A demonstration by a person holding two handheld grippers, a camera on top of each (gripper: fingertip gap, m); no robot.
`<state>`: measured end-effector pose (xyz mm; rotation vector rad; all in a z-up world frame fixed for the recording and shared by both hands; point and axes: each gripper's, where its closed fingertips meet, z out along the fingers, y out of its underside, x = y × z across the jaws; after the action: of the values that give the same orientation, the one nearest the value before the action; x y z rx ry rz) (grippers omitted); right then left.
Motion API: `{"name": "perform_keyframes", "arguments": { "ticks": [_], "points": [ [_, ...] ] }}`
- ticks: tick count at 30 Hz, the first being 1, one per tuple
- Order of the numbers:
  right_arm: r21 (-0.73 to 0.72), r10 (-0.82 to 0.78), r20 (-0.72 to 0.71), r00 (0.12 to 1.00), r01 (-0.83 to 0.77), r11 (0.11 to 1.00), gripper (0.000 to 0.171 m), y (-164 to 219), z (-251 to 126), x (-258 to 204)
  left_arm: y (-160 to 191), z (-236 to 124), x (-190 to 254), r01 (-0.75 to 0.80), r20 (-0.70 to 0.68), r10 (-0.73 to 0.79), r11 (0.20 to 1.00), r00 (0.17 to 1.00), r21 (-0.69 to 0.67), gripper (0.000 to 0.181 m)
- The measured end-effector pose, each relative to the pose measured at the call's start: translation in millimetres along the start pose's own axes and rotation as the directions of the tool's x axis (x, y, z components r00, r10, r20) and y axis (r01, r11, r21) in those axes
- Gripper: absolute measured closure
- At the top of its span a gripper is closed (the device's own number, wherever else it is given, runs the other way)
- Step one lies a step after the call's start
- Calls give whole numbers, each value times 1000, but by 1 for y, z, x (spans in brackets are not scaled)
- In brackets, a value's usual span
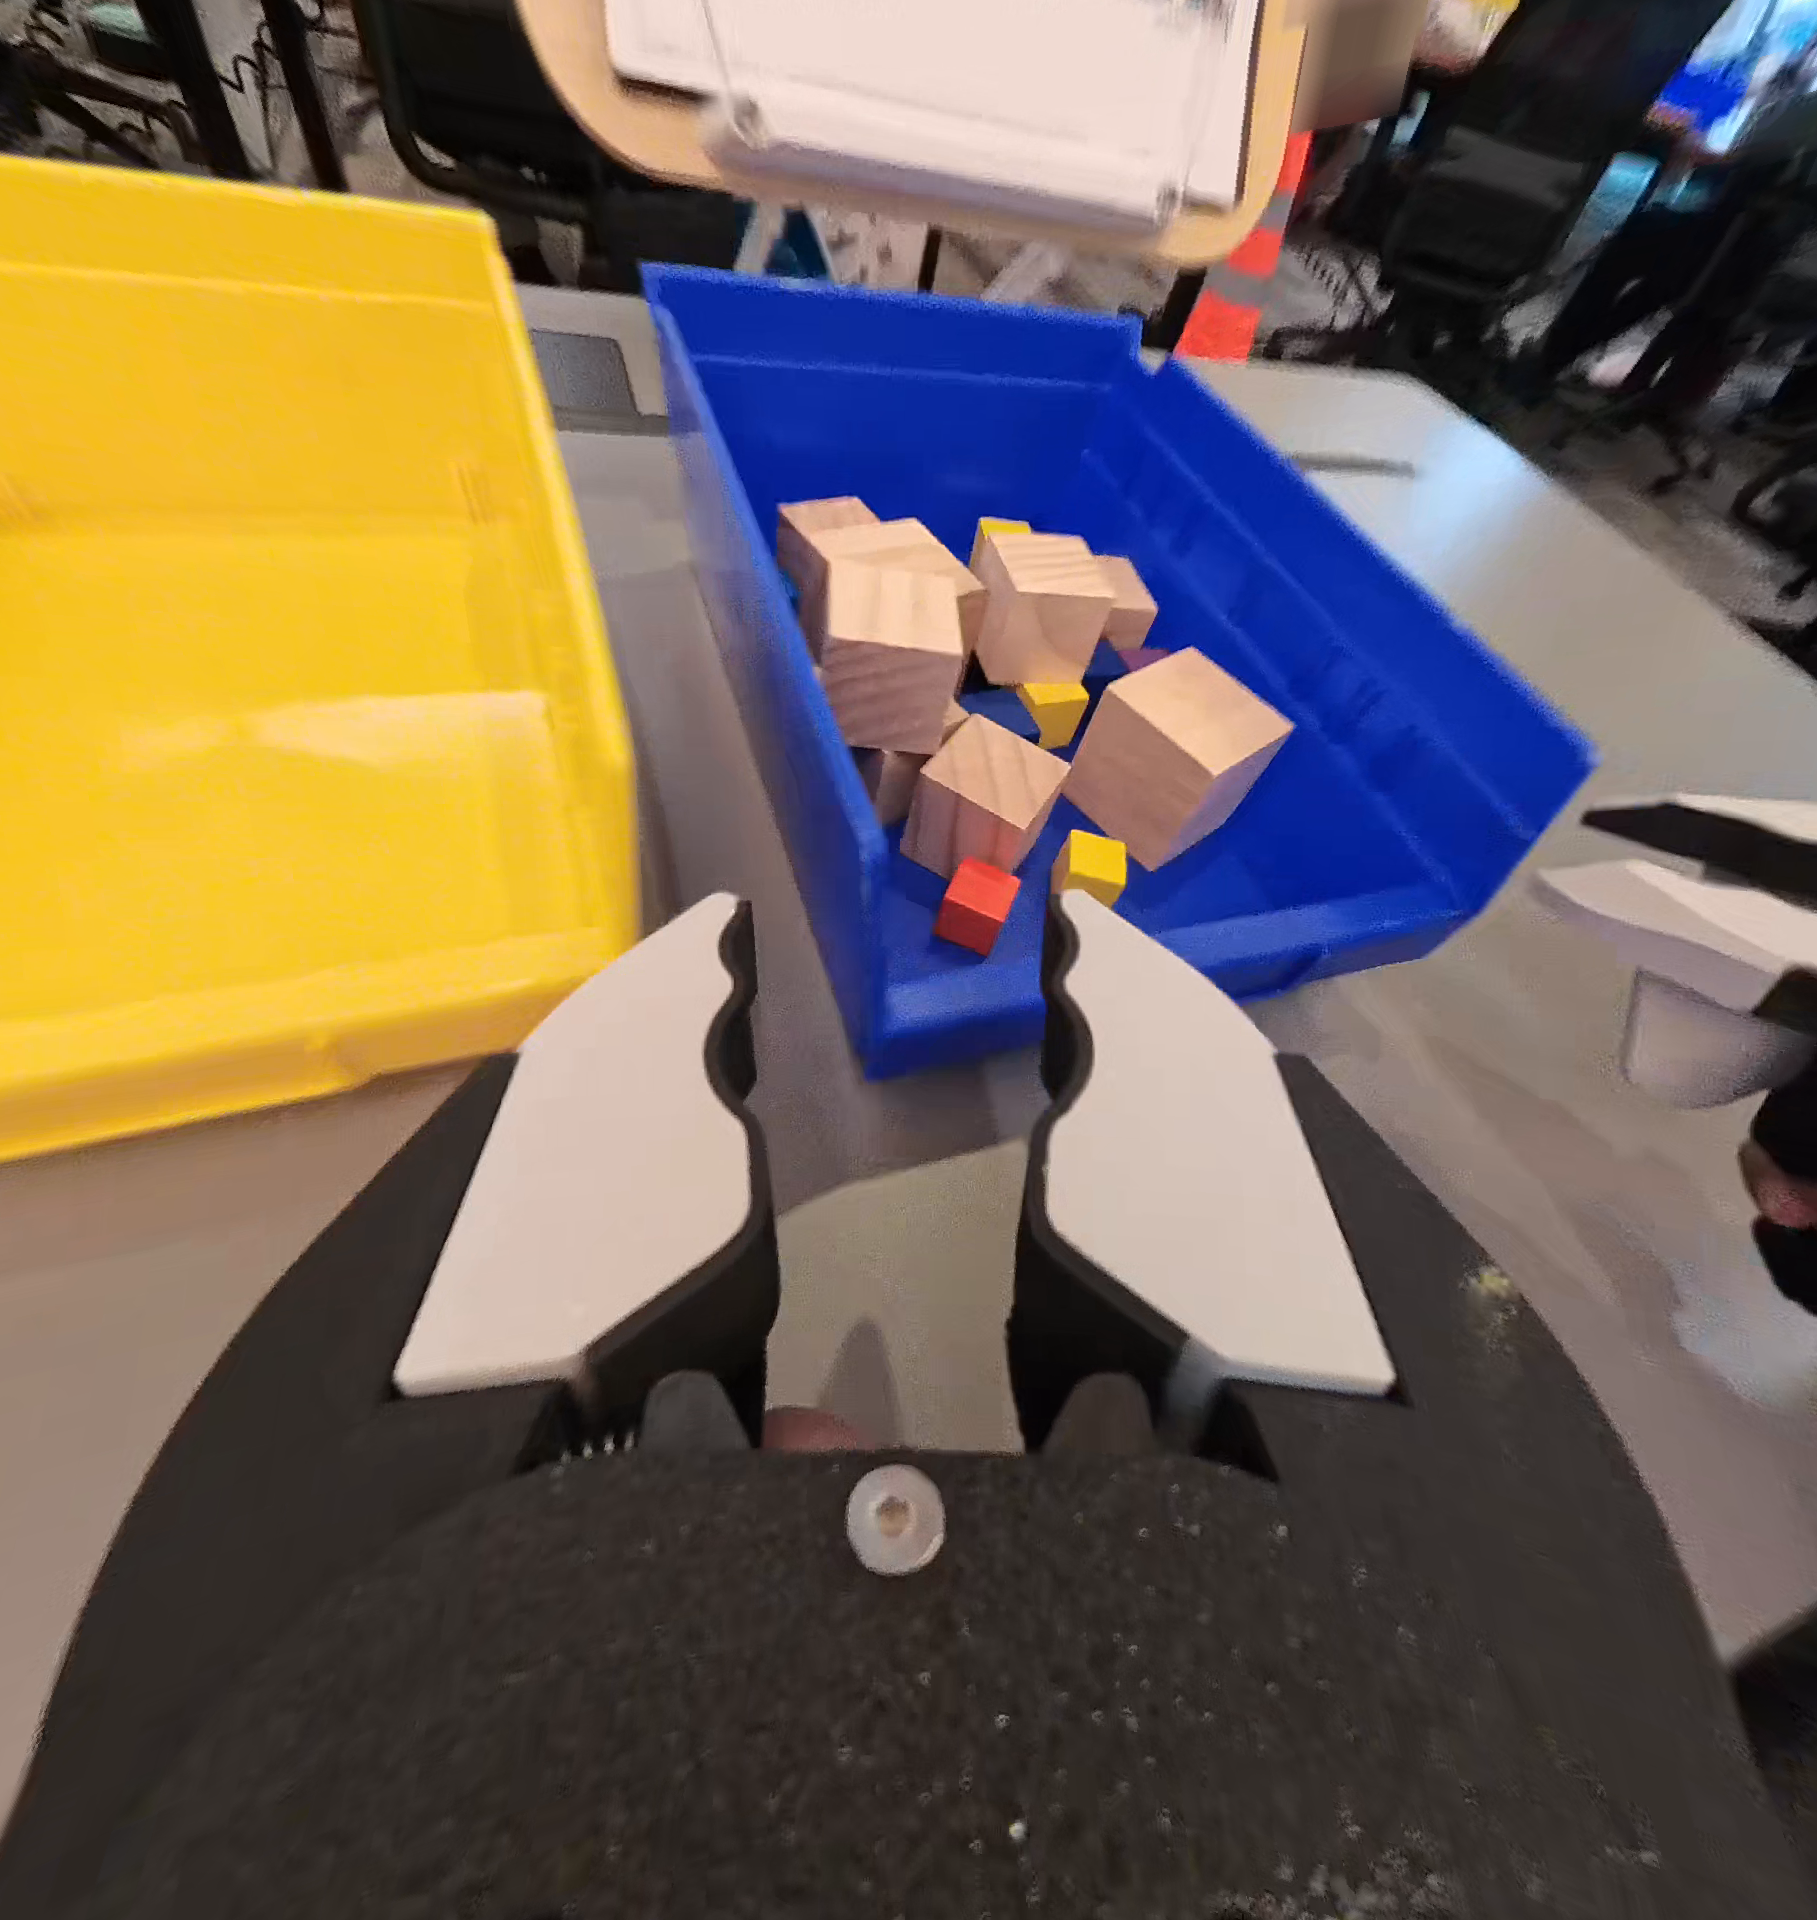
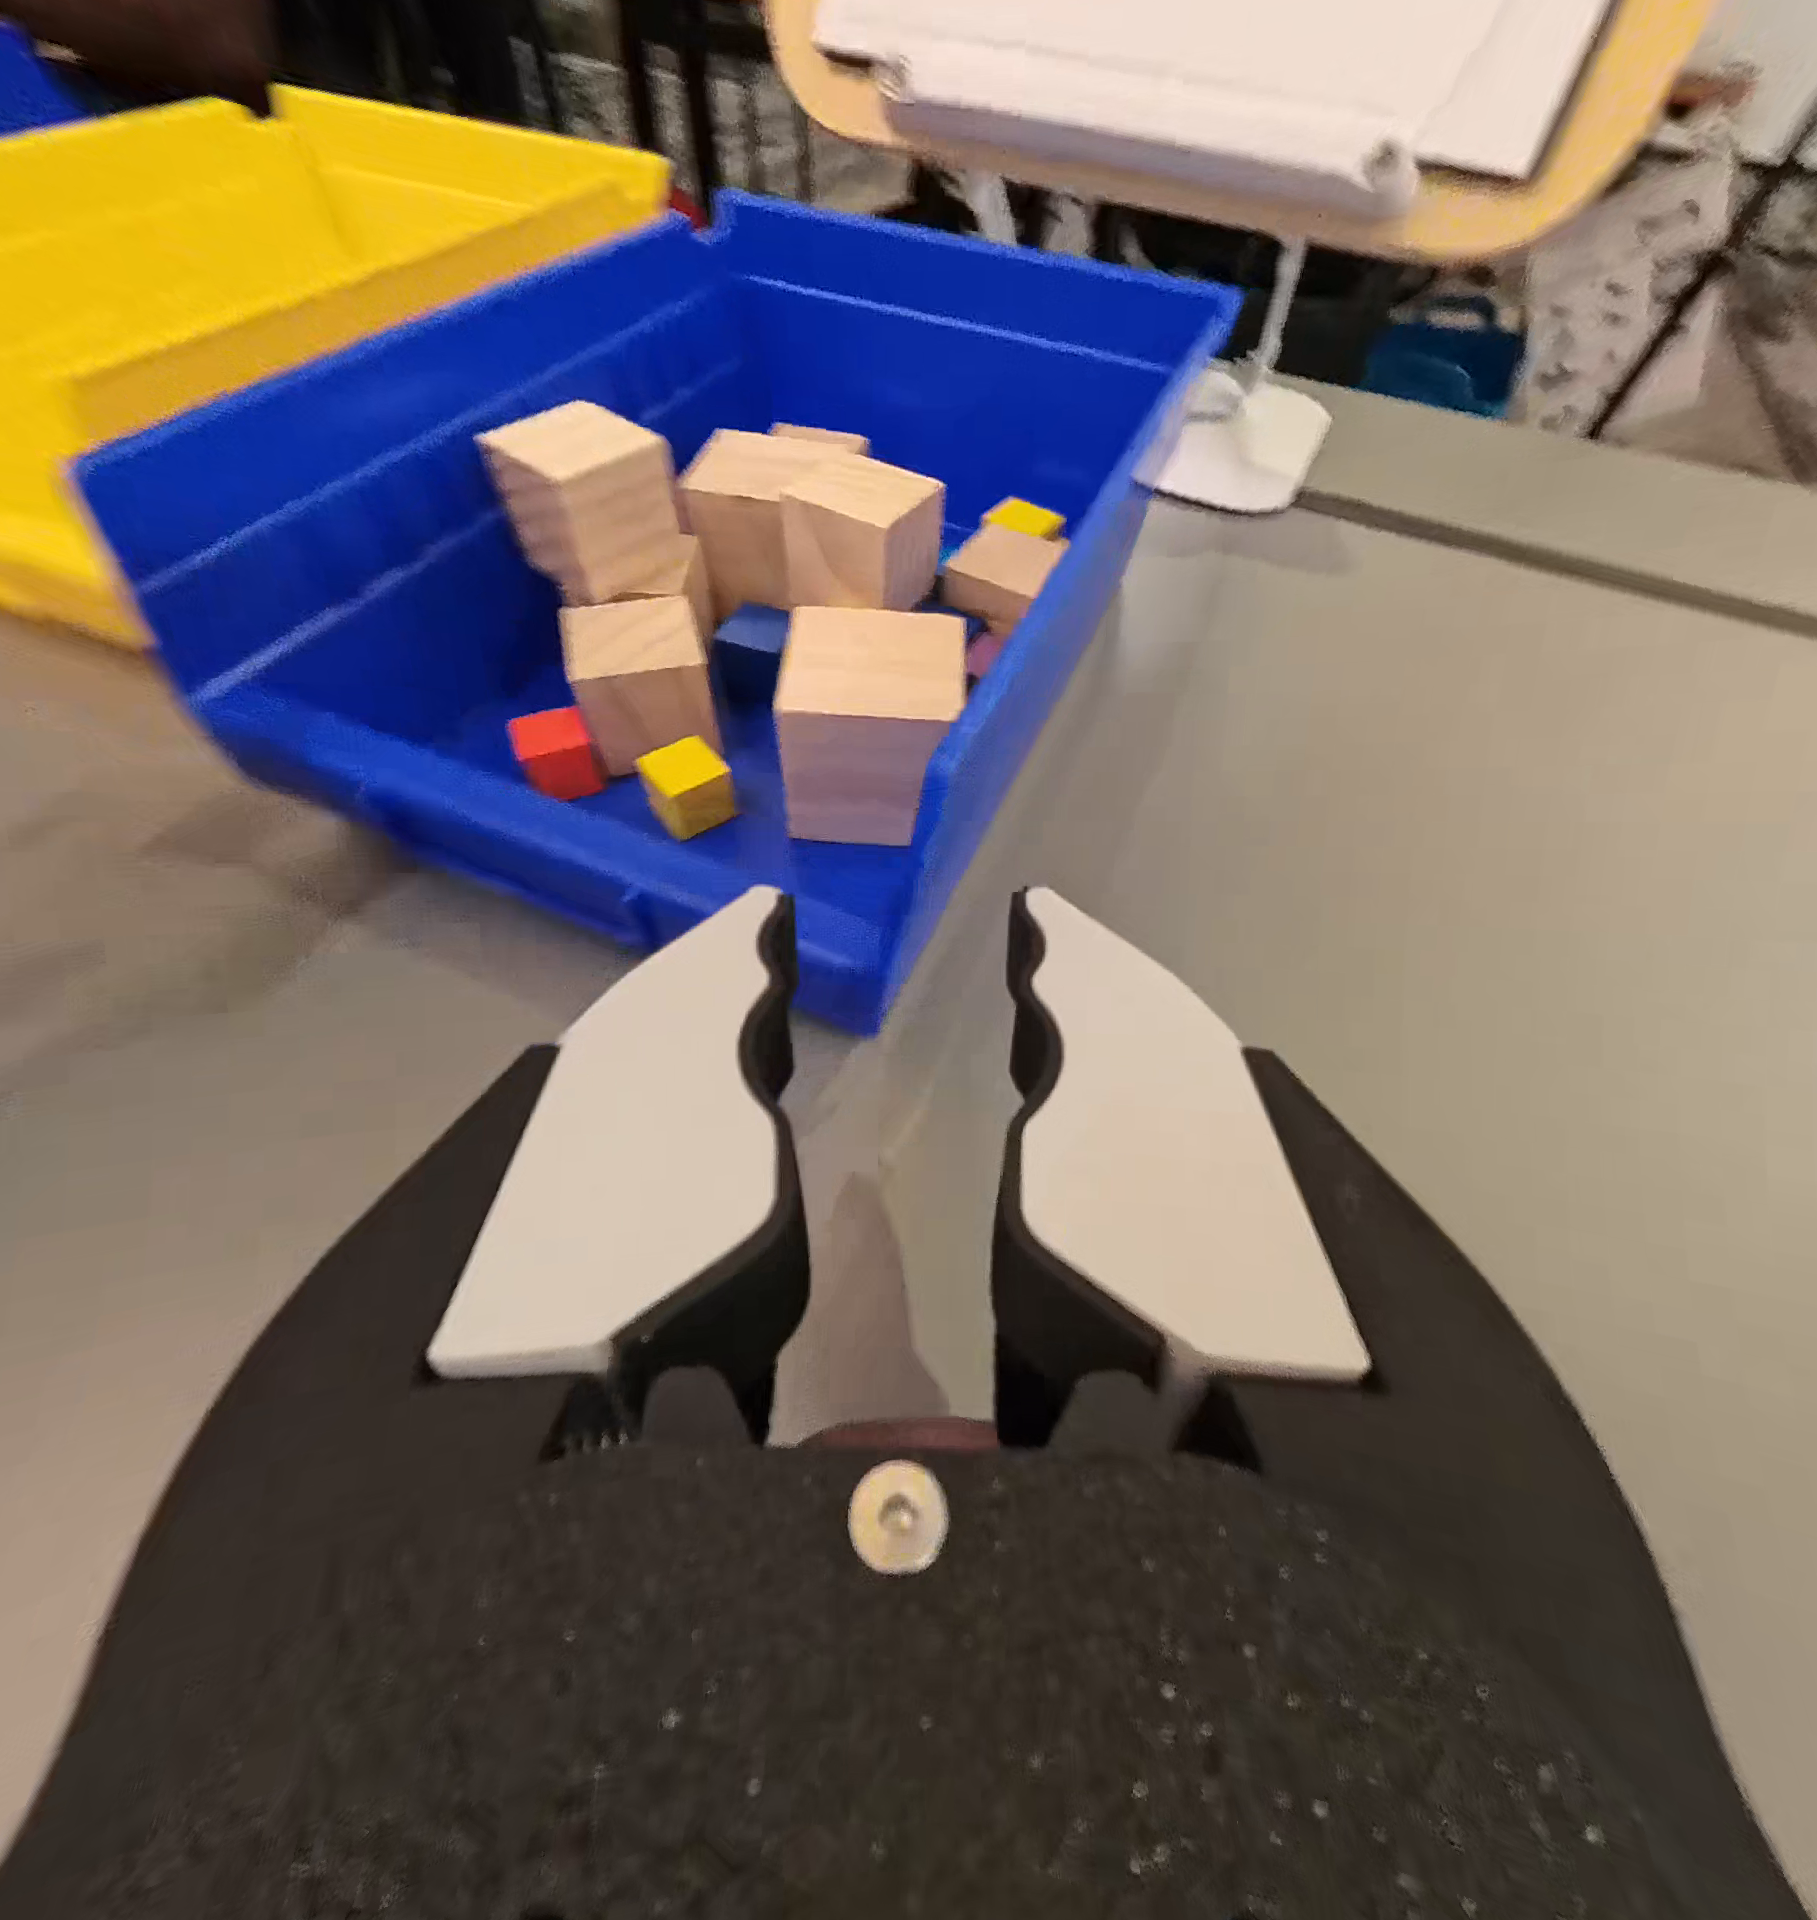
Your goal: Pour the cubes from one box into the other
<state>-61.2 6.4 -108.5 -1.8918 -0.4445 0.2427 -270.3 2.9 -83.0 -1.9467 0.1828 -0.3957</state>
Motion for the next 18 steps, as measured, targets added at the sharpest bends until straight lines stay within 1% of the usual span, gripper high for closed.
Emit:
{"name": "perform_keyframes", "arguments": {
  "ticks": [2,3,6,8,9,10,11,12,13,14,15,16,17,18],
  "points": [
    [52,-45,89,995,41,998,130,-2,-17,-12,-9,-27,-31,55,44,-59,996,997,75,132],
    [79,-53,107,993,44,996,130,-3,-21,-16,-10,-36,-57,69,96,-78,994,992,90,134],
    [142,-28,160,987,5,990,130,-11,-26,-34,0,-50,-157,95,301,-102,995,948,38,131],
    [186,-56,192,980,20,982,130,-19,-30,-50,-4,-64,-206,117,373,-143,989,917,91,129],
    [198,-80,201,976,40,979,131,-21,-32,-57,-7,-68,-226,96,409,-134,989,903,112,130],
    [204,-99,210,973,55,977,131,-22,-32,-65,-9,-65,-240,69,430,-108,992,897,105,128],
    [202,-108,227,968,61,977,131,-21,-32,-73,-9,-55,-248,57,419,-82,996,904,70,123],
    [195,-109,254,961,59,979,130,-20,-31,-83,-8,-42,-253,61,398,-69,998,915,31,112],
    [183,-104,288,952,52,982,130,-17,-29,-95,-7,-31,-255,67,378,-62,998,924,2,111],
    [163,-98,323,941,47,986,128,-13,-27,-107,-4,-22,-256,70,369,-56,997,928,-25,121],
    [137,-94,353,931,48,989,127,-8,-24,-118,0,-17,-256,72,364,-49,996,930,-50,137],
    [111,-89,371,924,51,993,125,-3,-21,-129,3,-15,-255,65,355,-41,996,934,-56,173],
    [88,-84,372,924,55,995,125,1,-18,-136,4,-16,-255,59,361,-39,997,932,-42,179],
    [68,-81,364,928,60,996,125,5,-13,-144,5,-19,-256,70,372,-52,997,927,-35,179]
  ]
}}
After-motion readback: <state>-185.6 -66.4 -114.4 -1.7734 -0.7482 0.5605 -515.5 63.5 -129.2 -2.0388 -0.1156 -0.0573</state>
